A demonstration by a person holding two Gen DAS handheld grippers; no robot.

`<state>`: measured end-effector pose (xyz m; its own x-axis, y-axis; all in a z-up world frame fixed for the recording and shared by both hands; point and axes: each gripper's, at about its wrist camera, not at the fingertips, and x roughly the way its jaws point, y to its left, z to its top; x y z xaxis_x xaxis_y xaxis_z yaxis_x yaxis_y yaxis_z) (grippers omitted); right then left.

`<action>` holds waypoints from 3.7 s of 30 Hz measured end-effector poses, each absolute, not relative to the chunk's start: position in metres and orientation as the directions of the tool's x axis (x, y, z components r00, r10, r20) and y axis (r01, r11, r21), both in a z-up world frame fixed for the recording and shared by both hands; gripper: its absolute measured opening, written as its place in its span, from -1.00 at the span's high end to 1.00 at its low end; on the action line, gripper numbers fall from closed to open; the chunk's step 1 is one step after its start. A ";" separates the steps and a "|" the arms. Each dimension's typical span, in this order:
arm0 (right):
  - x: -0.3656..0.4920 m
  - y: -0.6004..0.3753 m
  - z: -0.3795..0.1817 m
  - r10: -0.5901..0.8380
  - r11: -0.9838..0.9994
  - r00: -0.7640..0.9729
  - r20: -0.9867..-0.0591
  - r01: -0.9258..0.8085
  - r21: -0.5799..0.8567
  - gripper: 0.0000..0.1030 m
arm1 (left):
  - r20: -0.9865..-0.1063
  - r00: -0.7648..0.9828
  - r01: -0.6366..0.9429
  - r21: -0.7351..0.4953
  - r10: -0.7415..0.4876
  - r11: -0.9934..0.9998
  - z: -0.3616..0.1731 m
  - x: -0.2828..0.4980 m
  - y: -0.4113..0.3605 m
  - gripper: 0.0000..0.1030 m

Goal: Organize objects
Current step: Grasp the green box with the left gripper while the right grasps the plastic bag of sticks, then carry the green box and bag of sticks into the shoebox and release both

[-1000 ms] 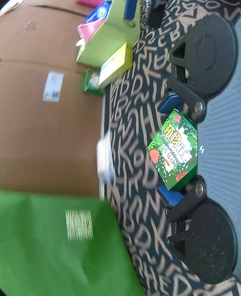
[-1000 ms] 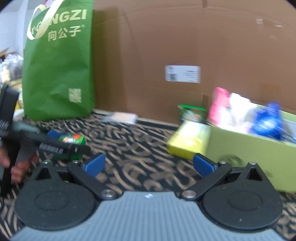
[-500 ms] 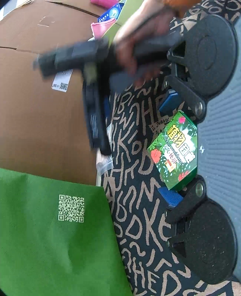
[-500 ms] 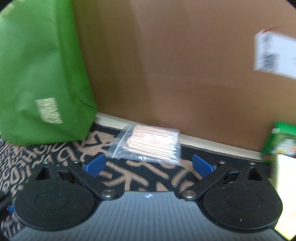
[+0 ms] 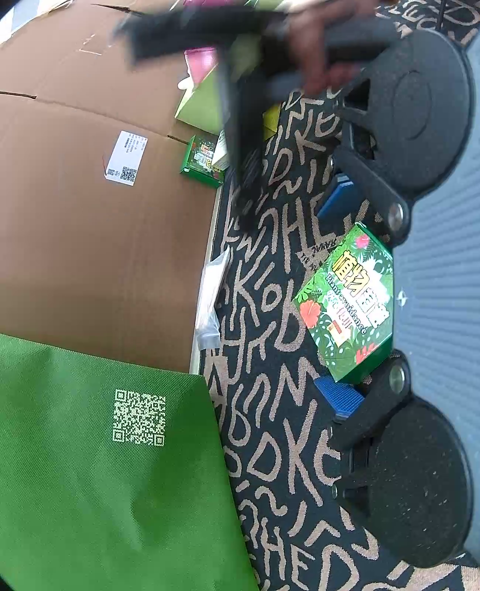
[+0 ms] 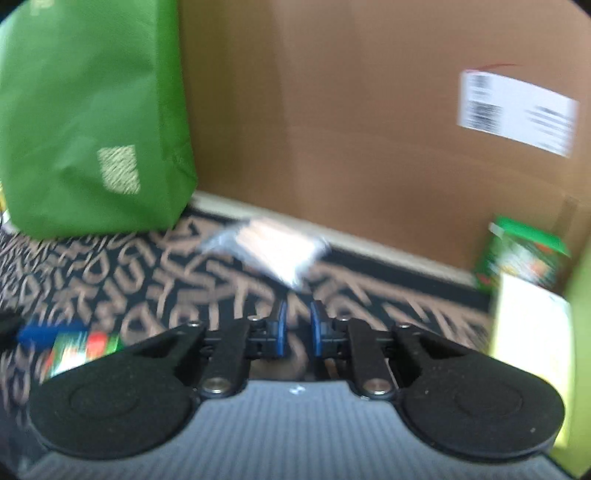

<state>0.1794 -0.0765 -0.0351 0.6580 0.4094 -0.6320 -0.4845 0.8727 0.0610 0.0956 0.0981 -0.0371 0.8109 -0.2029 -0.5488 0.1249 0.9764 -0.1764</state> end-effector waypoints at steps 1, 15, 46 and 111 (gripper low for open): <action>0.174 -0.078 -0.034 0.418 0.865 0.651 -0.634 -0.498 0.060 0.73 | -0.549 0.811 0.124 -0.177 -0.203 0.976 -0.037 0.096 0.098 -0.83; 0.258 -0.015 -0.043 0.467 0.755 0.658 -0.591 -0.645 -0.122 -0.65 | -0.557 0.807 0.130 -0.156 -0.196 0.979 -0.036 0.095 0.093 -0.90; 0.018 -0.196 -0.032 0.359 0.923 0.727 -0.585 -0.369 0.107 0.56 | -0.544 0.769 0.229 -0.255 -0.335 0.939 -0.034 0.091 0.074 -0.31; 0.097 -0.388 0.029 -0.164 0.985 0.937 -0.308 0.138 -0.105 0.55 | -0.409 0.716 0.565 -0.137 -0.566 0.814 0.073 0.170 -0.244 -0.34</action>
